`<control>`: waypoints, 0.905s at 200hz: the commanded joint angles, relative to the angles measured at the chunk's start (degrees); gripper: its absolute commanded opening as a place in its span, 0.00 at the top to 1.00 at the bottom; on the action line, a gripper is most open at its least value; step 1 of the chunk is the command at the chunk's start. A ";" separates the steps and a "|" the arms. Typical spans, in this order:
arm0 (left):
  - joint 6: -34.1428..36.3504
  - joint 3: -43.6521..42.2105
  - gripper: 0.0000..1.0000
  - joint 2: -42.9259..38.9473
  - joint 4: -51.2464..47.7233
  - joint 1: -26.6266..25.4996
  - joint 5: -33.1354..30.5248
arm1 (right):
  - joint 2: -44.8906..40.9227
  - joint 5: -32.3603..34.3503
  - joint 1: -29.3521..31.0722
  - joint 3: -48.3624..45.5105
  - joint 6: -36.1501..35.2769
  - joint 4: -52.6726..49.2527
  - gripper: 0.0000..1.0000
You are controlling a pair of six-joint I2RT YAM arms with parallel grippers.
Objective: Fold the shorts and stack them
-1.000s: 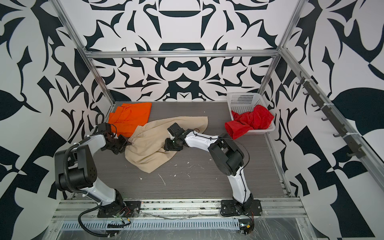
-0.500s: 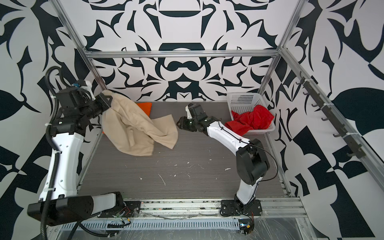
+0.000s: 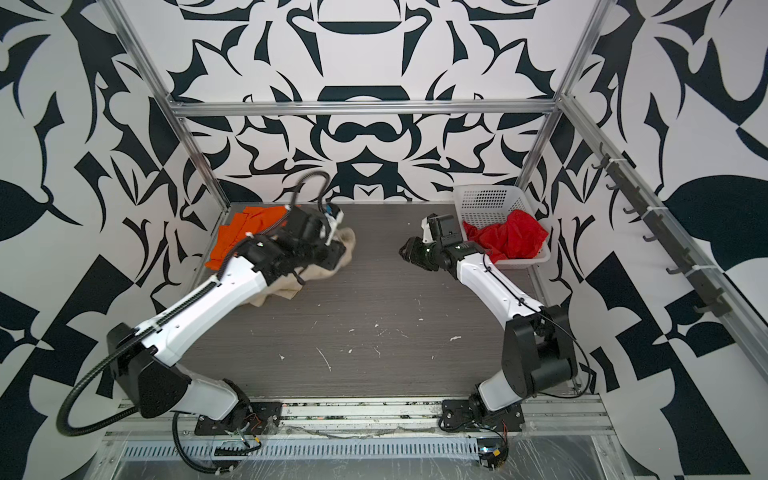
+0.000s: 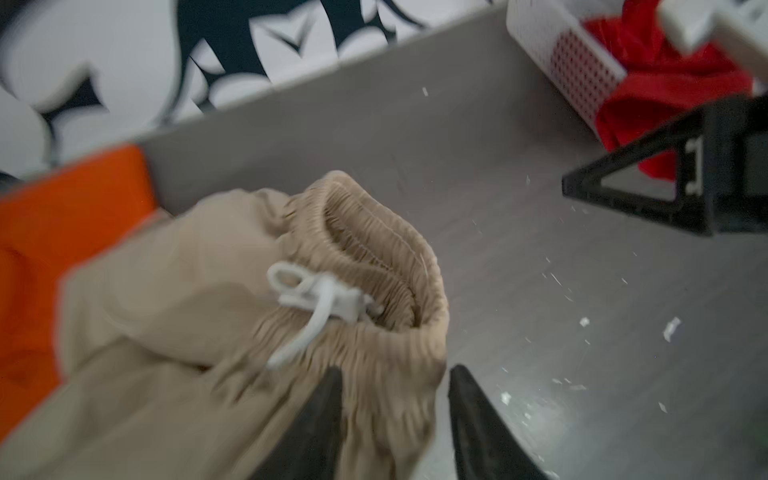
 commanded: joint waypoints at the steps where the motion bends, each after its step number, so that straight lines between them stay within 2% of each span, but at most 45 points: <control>1: -8.05 -4.16 0.37 -4.45 -0.98 -0.16 0.61 | -4.27 1.85 0.63 -1.73 -4.14 -5.77 0.44; 22: -11.26 -9.05 0.27 -9.67 1.12 2.41 0.19 | -6.26 1.34 1.30 -4.34 -4.90 -7.22 0.37; 46: -14.08 -13.88 0.23 -11.36 4.21 11.71 9.10 | -5.92 0.93 3.64 -6.44 -4.67 -5.25 0.34; 63: -14.66 -16.52 0.23 -11.14 6.94 15.57 14.14 | -2.81 0.27 5.69 -5.36 -3.75 -4.01 0.32; 85: -15.66 -18.00 0.23 -7.92 9.03 17.21 17.34 | 2.25 -0.69 9.90 -2.73 -3.71 -1.75 0.30; 105: -16.39 -19.59 0.23 -4.55 11.87 18.00 21.40 | 8.02 -6.48 11.53 -1.60 -0.93 3.42 0.28; 121: -15.05 -19.80 0.23 -1.05 13.23 18.39 24.89 | 10.70 -6.93 13.04 -0.37 -1.75 4.60 0.27; 151: -11.85 -16.54 0.17 6.73 14.54 19.27 26.39 | 13.32 -9.32 13.29 -0.98 -1.95 5.17 0.27; 181: -8.35 -9.80 0.16 15.55 14.37 19.82 30.34 | 12.67 -10.70 13.84 -4.19 -1.37 4.97 0.28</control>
